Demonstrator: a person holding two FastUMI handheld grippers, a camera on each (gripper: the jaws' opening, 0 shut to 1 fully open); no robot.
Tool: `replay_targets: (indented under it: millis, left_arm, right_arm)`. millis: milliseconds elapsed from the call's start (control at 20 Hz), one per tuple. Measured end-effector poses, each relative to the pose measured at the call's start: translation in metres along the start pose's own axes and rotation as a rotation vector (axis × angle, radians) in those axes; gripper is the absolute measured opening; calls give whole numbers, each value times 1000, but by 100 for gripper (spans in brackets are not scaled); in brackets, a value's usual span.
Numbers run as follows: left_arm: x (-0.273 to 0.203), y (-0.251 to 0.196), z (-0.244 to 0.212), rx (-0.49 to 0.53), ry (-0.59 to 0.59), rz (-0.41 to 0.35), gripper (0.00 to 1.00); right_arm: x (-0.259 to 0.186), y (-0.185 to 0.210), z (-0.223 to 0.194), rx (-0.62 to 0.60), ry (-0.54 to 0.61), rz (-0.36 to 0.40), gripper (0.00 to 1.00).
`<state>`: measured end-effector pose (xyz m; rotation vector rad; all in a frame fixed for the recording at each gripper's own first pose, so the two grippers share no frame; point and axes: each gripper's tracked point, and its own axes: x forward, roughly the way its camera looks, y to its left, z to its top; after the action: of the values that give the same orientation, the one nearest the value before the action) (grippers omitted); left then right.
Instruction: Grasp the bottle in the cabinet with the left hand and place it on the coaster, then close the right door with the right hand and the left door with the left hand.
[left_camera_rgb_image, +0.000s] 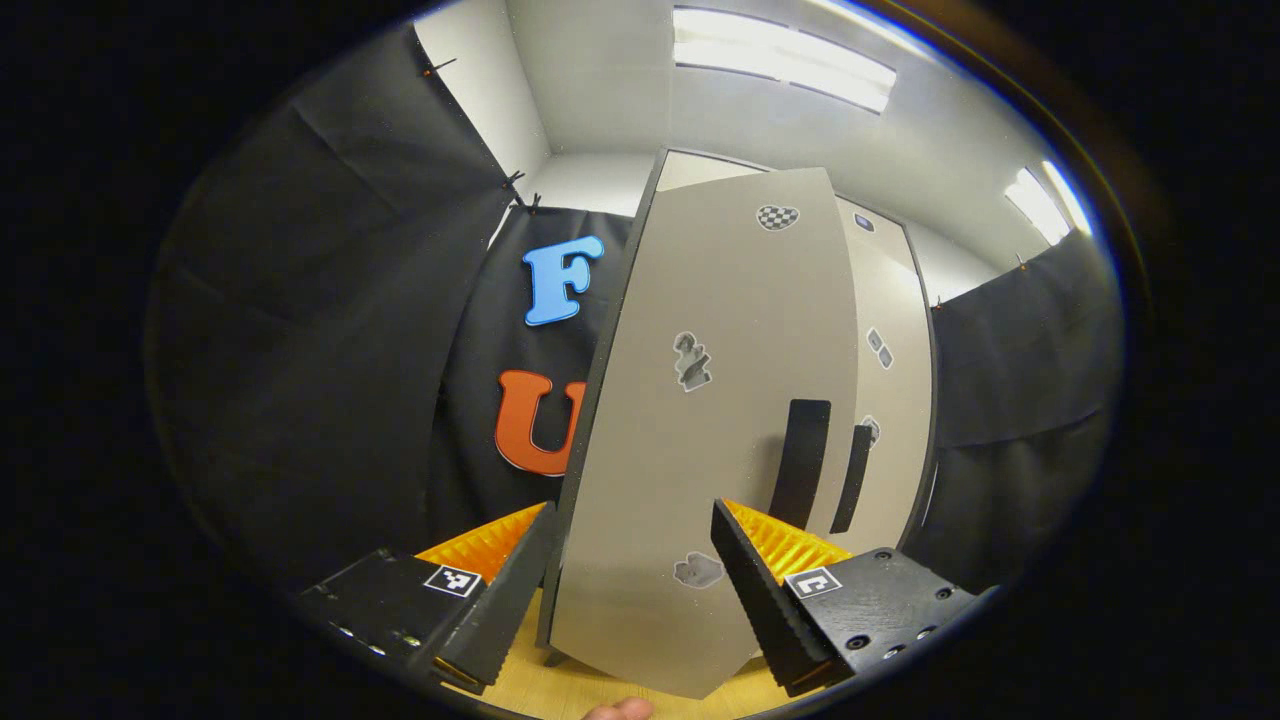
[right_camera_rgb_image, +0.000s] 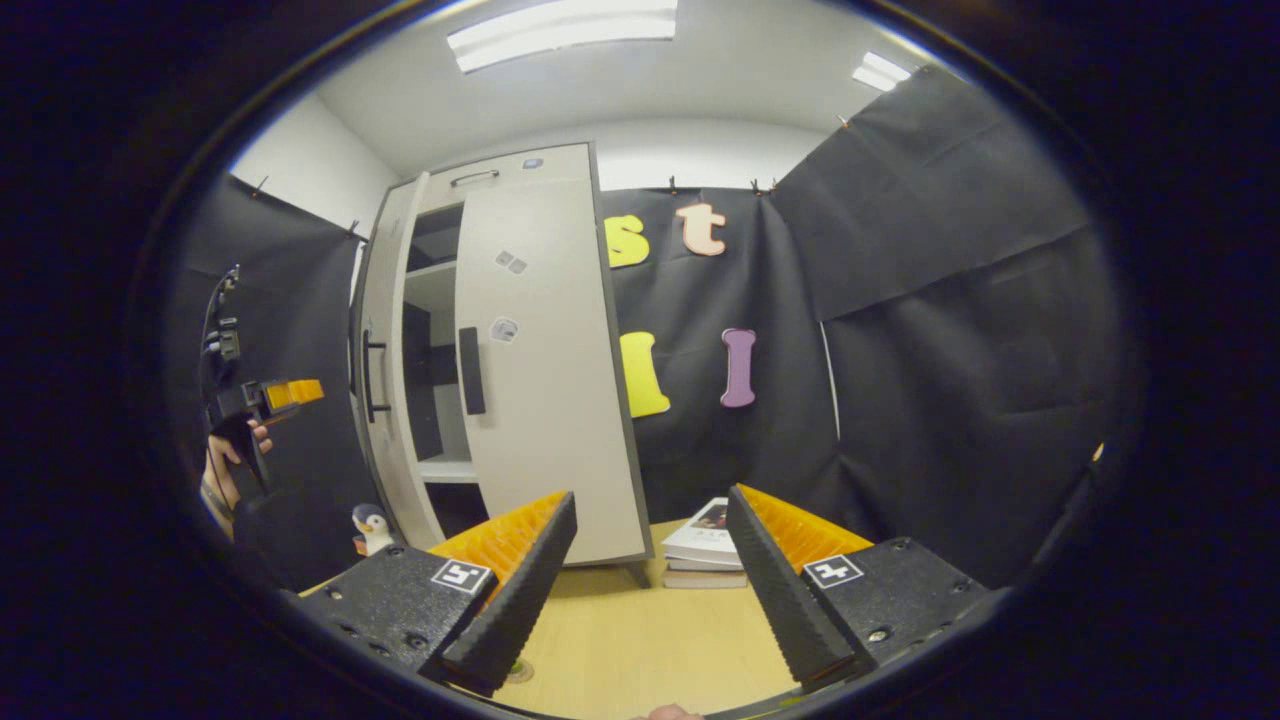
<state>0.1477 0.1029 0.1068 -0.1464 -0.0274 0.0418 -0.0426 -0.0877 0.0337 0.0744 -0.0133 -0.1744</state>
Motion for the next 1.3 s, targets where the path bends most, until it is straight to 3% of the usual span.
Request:
replay_targets:
  millis: [50,200,250,300,400,450,500,550,650,700,850,900,950,1100,1150,1300]
  left_arm:
    - [-6,-1,1,12,-6,3,94]
    - [-31,-9,-13,41,-16,-4,94]
    - [-42,-13,-22,50,-21,-3,99]
    - [-52,-16,-30,49,-21,2,95]
    - [-72,-28,-56,13,13,0,99]
    - [-85,-34,-68,-11,27,-3,95]
    - [-95,-38,-78,-28,29,-1,99]
    - [-104,-39,-84,-33,15,9,95]
    - [-121,-34,-96,-19,-13,32,100]
    - [-129,-33,-102,-4,-17,43,95]
    - [-149,-31,-115,46,5,67,95]
    - [-154,-30,-120,55,23,75,99]
    - [-157,-31,-123,56,36,81,95]
    - [-165,-36,-128,27,60,72,95]
    - [-165,-36,-129,25,66,73,95]
    - [-164,-38,-126,50,58,87,95]
  right_arm:
    - [4,5,-4,2,13,17,94]
    - [13,24,1,7,6,74,99]
    - [16,28,0,2,2,88,99]
    - [18,33,-1,-4,10,103,99]
    - [23,44,-9,-1,29,136,99]
    - [23,47,-12,7,37,149,99]
    - [25,50,-16,13,43,157,99]
    - [24,51,-20,14,52,160,99]
    - [21,50,-31,2,81,162,99]
    - [20,49,-36,-4,88,158,94]
    - [15,39,-44,-13,104,133,99]
    - [14,38,-46,-10,110,130,99]
    - [14,38,-47,-6,113,130,99]
    - [16,35,-49,-16,115,118,99]
    - [16,33,-47,-23,102,105,94]
    - [15,30,-42,-45,70,85,99]
